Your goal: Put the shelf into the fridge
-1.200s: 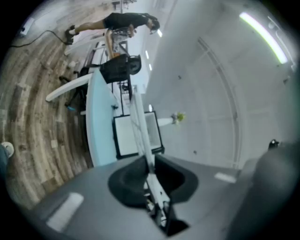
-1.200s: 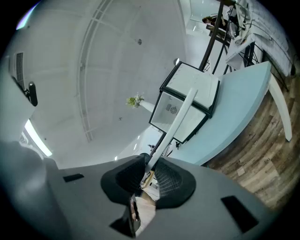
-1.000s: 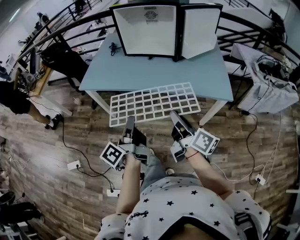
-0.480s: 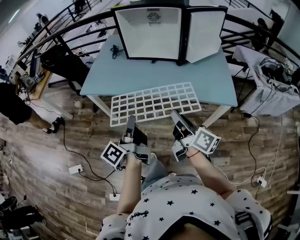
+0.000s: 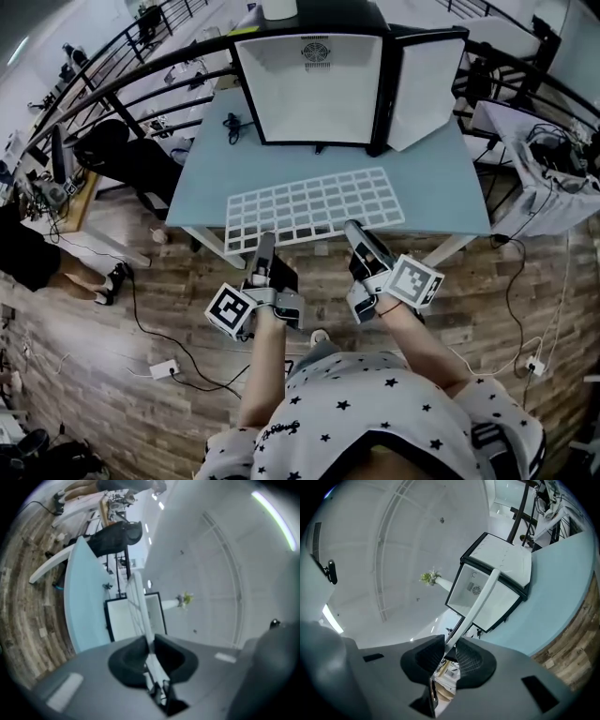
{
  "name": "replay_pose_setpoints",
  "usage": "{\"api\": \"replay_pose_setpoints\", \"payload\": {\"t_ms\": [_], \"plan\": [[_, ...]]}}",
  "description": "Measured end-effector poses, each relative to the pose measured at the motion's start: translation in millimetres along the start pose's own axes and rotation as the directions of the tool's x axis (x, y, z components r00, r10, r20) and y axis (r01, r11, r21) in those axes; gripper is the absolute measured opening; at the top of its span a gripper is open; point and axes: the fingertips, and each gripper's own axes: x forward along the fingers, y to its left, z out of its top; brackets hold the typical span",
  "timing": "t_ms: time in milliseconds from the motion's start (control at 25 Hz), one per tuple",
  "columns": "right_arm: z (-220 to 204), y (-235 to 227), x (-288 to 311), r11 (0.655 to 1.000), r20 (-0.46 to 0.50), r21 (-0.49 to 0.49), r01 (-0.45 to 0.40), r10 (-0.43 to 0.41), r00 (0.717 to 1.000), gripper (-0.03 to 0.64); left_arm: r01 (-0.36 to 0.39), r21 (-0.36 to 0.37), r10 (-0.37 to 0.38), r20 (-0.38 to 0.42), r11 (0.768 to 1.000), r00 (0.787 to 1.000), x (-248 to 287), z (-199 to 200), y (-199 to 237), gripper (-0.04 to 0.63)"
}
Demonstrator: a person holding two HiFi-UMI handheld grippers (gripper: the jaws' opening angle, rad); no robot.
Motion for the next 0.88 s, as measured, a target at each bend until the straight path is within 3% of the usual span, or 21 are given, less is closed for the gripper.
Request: {"api": "replay_pose_setpoints", "payload": {"t_ms": [320,880], "plan": [[10,-4,60,0.999,0.066,-0.019,0.028,-0.026,0.997,0.061,0.017,-0.005,-0.018,-0.074,1.0,0.997,55,47,14,0.043],[28,-22,110,0.996,0.127,-0.063,0.069,-0.06,0.99,0.061,0.047,-0.017,-0.049,-0.154,0.999,0.987,118,75,34,0.043]]}}
